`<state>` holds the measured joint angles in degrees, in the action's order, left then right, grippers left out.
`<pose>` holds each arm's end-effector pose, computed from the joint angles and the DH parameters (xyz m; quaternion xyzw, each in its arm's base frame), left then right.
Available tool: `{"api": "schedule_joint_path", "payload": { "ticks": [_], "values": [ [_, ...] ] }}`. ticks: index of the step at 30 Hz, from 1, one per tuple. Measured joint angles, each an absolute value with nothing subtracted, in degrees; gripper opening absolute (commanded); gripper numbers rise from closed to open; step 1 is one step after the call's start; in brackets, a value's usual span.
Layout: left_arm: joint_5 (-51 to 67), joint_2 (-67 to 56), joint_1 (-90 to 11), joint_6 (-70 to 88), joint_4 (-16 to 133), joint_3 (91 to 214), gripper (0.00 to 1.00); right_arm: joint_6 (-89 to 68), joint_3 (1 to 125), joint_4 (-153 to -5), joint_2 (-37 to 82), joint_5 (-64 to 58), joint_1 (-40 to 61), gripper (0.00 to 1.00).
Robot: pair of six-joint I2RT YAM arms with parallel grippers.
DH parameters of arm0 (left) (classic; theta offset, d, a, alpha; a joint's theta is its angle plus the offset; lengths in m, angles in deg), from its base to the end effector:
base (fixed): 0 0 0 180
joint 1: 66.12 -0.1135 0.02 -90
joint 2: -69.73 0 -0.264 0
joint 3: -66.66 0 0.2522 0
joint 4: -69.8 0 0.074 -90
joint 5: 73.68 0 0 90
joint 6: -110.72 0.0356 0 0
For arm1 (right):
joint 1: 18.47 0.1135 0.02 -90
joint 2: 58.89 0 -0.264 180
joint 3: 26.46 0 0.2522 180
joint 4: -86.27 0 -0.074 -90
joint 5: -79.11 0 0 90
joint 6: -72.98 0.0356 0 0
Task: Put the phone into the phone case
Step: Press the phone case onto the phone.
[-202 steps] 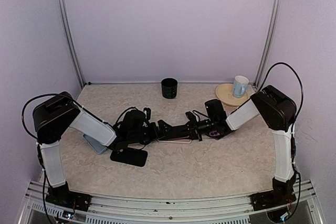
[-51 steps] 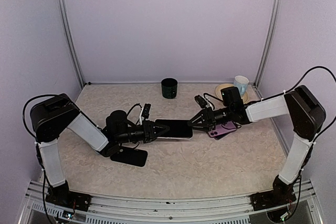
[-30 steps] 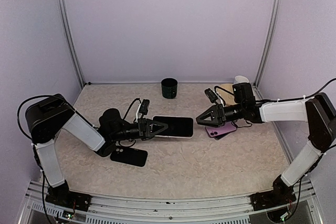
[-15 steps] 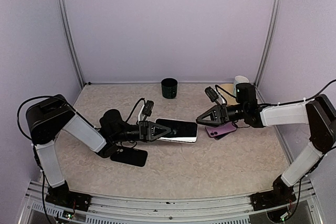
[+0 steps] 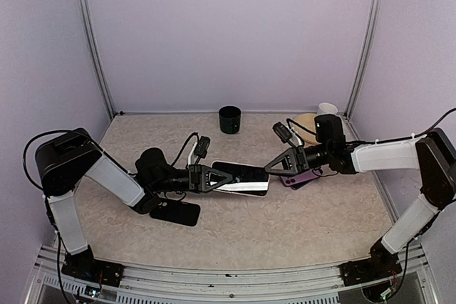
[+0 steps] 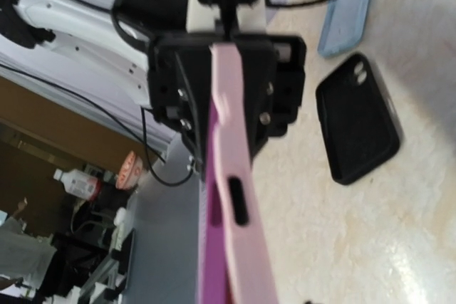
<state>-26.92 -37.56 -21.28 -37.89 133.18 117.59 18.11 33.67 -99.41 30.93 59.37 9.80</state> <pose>0.2220 -0.2552 0.1678 0.2002 0.6445 -0.6979 0.2397 0.2632 0.1796 0.2176 -0.2718 0.7035 0.6447 0.1253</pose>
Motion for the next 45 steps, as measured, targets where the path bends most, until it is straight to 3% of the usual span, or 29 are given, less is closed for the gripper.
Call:
{"api": "schedule_joint_path", "payload": {
  "ticks": [3,8,14,19,21,23,25,26,29,31,34,36,41,45],
  "values": [
    [-26.86,-37.56,-21.28,-37.73,133.18,118.16,0.0,16.19,34.44,-95.98,30.97,58.87,10.31,0.43],
    [-26.77,-37.53,-21.28,-37.36,133.18,118.4,0.0,15.09,34.72,-93.81,31.02,58.74,10.35,0.27],
    [-26.79,-37.51,-21.28,-37.06,132.98,118.4,0.0,16.01,34.72,-94.49,31.17,59.83,10.37,0.17],
    [-26.75,-37.43,-21.3,-36.82,132.61,118.4,0.0,17.11,34.72,-95.17,31.39,60.58,10.35,0.0],
    [-26.68,-37.36,-21.3,-36.64,132.22,118.4,0.01,17.28,34.72,-95.28,31.59,60.68,10.35,0.0],
    [-26.53,-37.25,-21.37,-36.64,131.61,118.4,0.12,17.39,34.72,-95.25,31.72,60.29,10.28,0.0],
    [-26.46,-37.21,-21.39,-36.62,131.3,118.4,0.17,17.08,34.72,-95.15,31.81,59.9,10.26,0.0],
    [-26.44,-37.21,-21.39,-36.55,131.28,118.4,0.17,17.08,34.72,-95.06,31.83,59.7,10.26,0.0],
    [-26.27,-37.21,-21.37,-36.42,131.21,118.4,0.0,17.04,34.77,-94.6,31.87,59.29,10.28,0.0],
    [-26.0,-37.21,-21.41,-36.27,130.84,118.4,0.0,16.89,34.9,-94.56,31.87,59.0,10.28,0.0],
    [-25.7,-37.21,-21.41,-36.64,131.0,118.4,0.0,16.95,35.23,-94.36,31.87,58.72,10.28,0.25],
    [-25.65,-37.21,-21.39,-36.49,131.28,118.4,0.0,17.32,35.34,-94.03,31.85,58.39,10.28,0.37],
    [-25.17,-37.18,-21.43,-36.51,134.32,117.66,0.0,17.98,35.44,-93.92,31.72,57.58,10.31,0.5],
    [-24.63,-37.18,-22.02,-37.17,137.88,116.19,0.0,18.55,35.23,-94.38,31.54,57.19,10.31,0.52]
  ]
}}
